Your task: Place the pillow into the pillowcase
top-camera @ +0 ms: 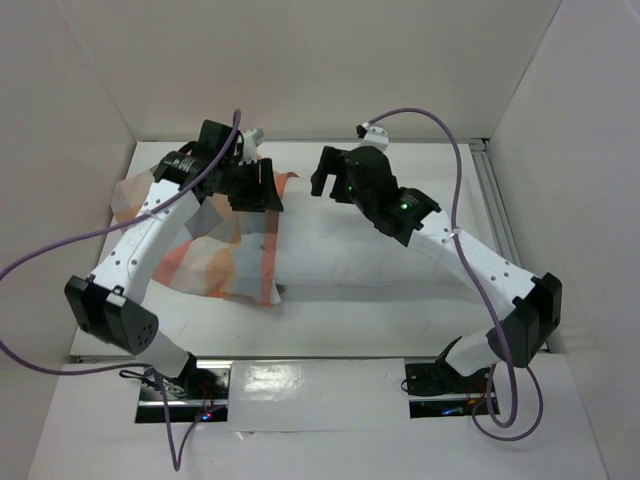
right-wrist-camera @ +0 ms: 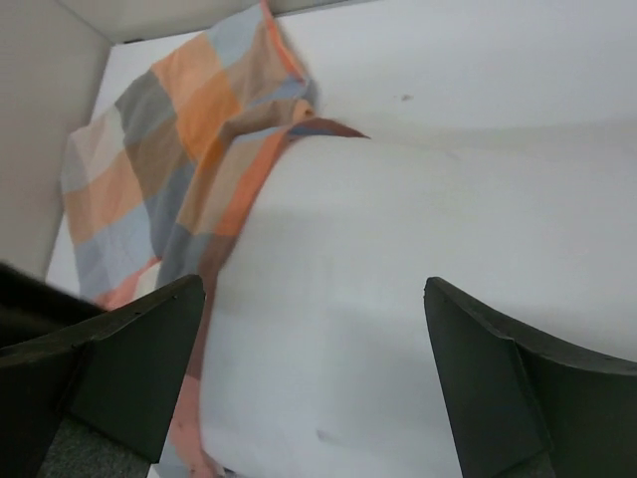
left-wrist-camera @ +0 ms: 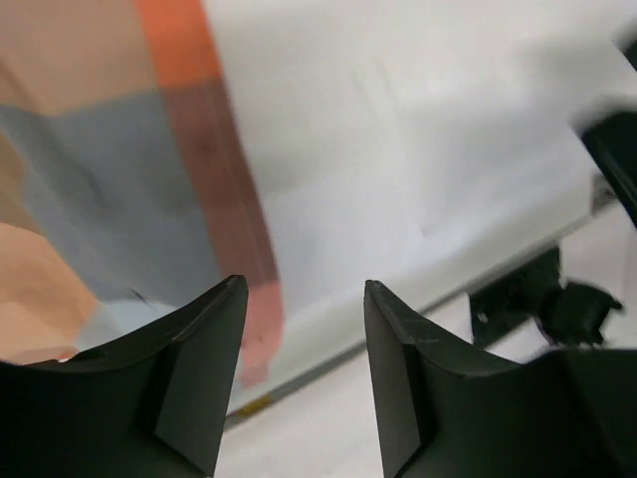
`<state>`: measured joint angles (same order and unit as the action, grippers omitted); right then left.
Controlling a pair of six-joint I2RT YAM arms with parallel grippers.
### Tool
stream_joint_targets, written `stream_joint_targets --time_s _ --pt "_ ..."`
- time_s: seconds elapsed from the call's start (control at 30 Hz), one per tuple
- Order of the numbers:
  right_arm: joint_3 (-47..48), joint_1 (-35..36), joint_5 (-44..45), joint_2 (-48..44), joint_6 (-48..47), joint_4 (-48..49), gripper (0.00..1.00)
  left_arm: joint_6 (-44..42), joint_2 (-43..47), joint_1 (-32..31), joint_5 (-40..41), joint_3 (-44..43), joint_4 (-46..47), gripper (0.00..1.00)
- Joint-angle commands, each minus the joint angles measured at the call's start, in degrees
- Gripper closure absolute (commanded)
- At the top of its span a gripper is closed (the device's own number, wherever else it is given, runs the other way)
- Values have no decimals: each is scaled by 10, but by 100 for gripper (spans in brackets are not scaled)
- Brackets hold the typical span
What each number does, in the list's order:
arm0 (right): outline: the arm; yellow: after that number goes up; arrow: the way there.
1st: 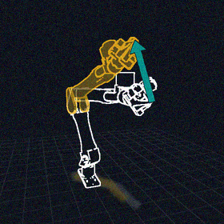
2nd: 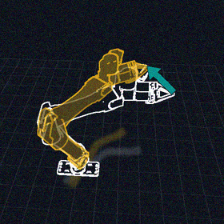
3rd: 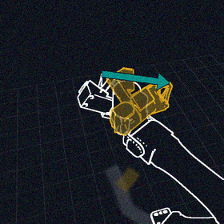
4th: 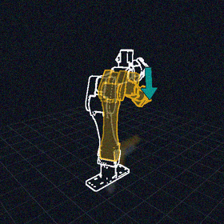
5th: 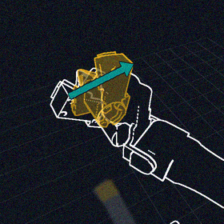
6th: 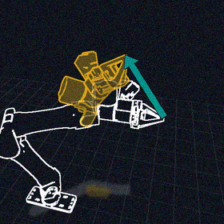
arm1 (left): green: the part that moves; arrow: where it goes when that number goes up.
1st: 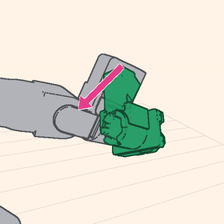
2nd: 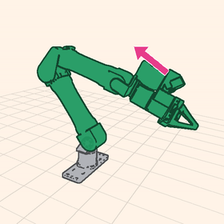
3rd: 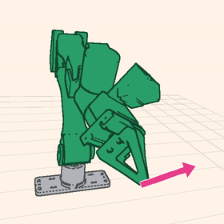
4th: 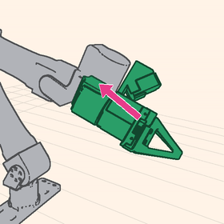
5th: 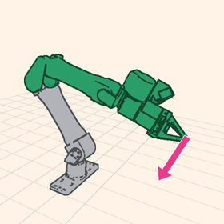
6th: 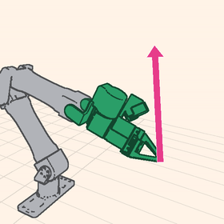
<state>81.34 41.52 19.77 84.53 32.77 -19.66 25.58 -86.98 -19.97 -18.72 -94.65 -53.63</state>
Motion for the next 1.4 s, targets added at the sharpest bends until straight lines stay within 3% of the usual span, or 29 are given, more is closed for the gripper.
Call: stream_joint_targets --time_s 0.0,0.23,0.4,0.5,0.6,0.67,0.7,0.73,0.77,0.8,0.97,1.2,1.37 --pt "14 -6 71 -14 -42 -112 1 7 -63 8 117 -54 8 36" --pt "26 -56 62 -3 -76 -173 1 17 -263 -15 253 -265 7 32" --pt "-1 -80 9 -3 -90 -179 1 11 -362 -20 309 -324 -10 30" --pt "-23 -86 -10 8 -90 -179 1 11 -374 -20 309 -331 -16 39" --pt "-63 -86 -44 15 -90 -164 1 5 -381 -25 303 -331 -16 72" --pt "-82 -86 -49 21 -83 -152 15 5 -370 -25 298 -331 -16 98" --pt "-99 -86 -55 21 -78 -140 48 -1 -365 -25 292 -337 -16 100" --pt "-106 -86 -55 21 -78 -135 72 -1 -360 -31 287 -338 -16 100" --pt "-106 -86 -55 16 -71 -135 92 -10 -348 -31 280 -345 -16 100" --pt "-114 -86 -55 16 -71 -129 100 -16 -341 -39 266 -354 -16 100" --pt "-126 -86 -50 -25 -31 -118 100 -52 -297 -89 166 -365 -16 100" --pt "-120 -67 -11 -96 41 -113 100 -34 -297 -159 -1 -389 -10 100" --pt "-120 -32 64 -133 96 -113 100 -17 -383 -165 4 -429 12 100"
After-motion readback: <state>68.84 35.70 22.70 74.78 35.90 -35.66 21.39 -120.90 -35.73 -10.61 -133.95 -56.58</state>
